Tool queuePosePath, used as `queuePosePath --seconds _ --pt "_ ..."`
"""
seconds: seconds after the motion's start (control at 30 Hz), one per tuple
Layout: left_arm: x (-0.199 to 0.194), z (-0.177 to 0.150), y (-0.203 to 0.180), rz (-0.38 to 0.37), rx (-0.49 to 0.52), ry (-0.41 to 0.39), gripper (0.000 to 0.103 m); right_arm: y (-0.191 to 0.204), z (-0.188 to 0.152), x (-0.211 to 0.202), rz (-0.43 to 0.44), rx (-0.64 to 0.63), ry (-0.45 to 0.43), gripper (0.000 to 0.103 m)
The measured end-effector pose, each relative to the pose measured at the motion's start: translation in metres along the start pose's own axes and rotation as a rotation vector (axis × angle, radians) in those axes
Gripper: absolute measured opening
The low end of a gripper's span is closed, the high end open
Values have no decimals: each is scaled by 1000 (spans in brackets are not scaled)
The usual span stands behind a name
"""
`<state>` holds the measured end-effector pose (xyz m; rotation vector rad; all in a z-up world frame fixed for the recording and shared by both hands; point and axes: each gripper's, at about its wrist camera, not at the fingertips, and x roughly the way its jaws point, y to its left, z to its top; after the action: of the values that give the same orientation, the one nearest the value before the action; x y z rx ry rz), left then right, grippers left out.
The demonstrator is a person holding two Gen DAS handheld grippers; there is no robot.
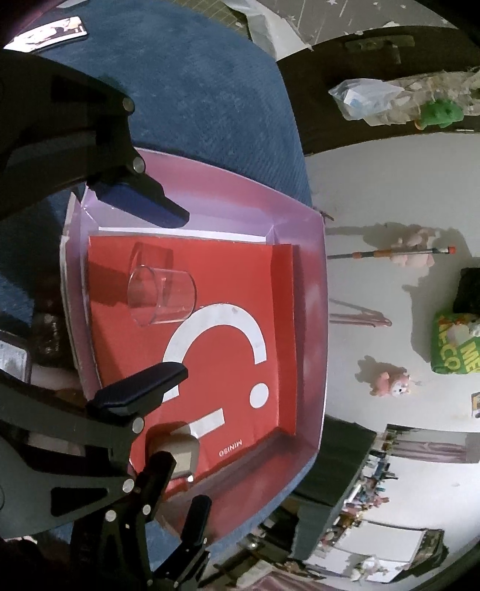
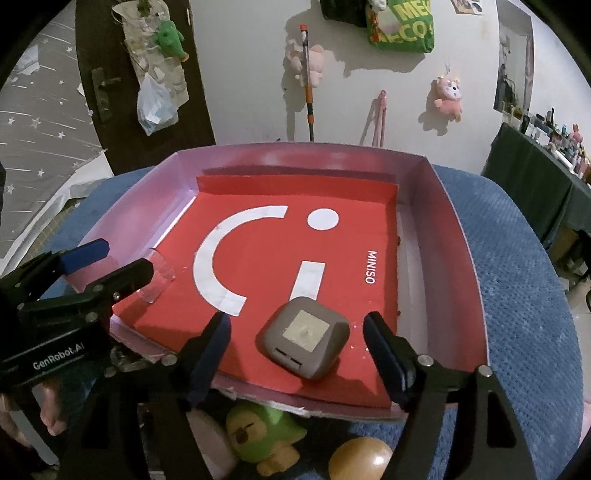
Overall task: Organize rigid objects
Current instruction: 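Withdraw both open tools from the box back toward the remaining items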
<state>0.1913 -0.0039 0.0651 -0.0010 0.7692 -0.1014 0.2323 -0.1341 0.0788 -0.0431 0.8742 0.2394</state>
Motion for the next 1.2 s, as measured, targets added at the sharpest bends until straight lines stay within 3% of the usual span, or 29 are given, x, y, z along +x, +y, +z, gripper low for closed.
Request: queuePosePath --seconds 0.2,0.27,0.4,0.47,0.67,1.2 --pt "-5 -2 5 9 -38 18 76 1 -3 -16 18 4 -42 93" --pt "-8 -3 7 21 -47 8 84 2 -3 -21 22 6 -55 95" --pt "-15 -7 8 33 -50 -12 88 4 -5 -29 21 0 -82 100" --pt "-18 -8 7 37 -47 -21 94 6 -6 -34 19 -4 -99 100" --pt "-27 -11 4 29 -45 -43 99 10 -9 -45 33 -4 -128 101" --pt "-52 -29 -1 32 -48 -93 103 16 -24 -70 37 0 -196 103"
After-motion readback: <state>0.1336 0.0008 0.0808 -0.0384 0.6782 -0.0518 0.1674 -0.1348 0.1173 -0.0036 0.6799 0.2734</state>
